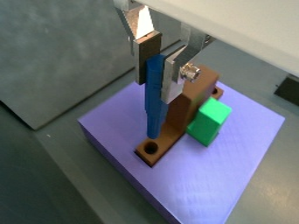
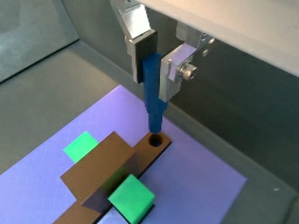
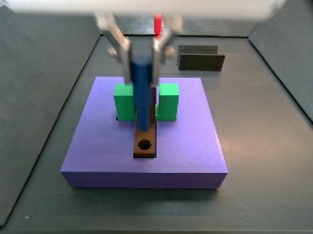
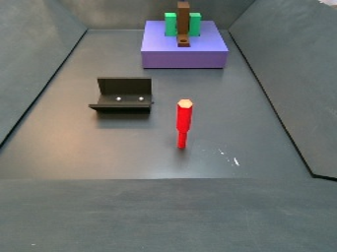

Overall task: Pick up the blue object. Move up. Move to above the board. Insert the blue object.
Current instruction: Insert the blue object.

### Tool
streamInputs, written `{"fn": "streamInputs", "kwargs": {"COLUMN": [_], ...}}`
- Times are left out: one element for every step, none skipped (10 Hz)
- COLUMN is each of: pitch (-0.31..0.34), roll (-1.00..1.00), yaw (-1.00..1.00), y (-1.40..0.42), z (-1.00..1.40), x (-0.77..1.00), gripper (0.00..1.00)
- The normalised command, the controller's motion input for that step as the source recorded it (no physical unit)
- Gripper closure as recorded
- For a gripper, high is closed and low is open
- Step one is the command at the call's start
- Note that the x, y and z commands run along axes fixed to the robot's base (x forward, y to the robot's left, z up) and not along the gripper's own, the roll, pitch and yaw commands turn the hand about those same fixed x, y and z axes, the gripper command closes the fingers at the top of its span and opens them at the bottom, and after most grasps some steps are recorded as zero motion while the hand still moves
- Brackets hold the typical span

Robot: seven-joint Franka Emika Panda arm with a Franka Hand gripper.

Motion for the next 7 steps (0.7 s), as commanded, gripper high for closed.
{"fn": "streamInputs", "kwargs": {"pitch": [-0.026, -0.007, 0.0, 0.0, -0.003, -0.016, -0.027], "roll": [0.16, 0.05, 0.0, 0.0, 0.0, 0.0, 0.0], "yaw": [0.0, 0.0, -0.05, -0.04, -0.03, -0.04, -0.02], "y": [0.0, 0.0, -0.01, -0.03, -0.05, -0.08, -0.06], "z": [-0.39, -0.26, -0.11, -0.12, -0.19, -0.23, -0.25], "x": [0.12, 0.0, -0.03, 0.0, 0.04, 0.06, 0.0], "gripper": [1.0, 1.0, 1.0, 1.0, 1.0, 1.0, 1.0]}}
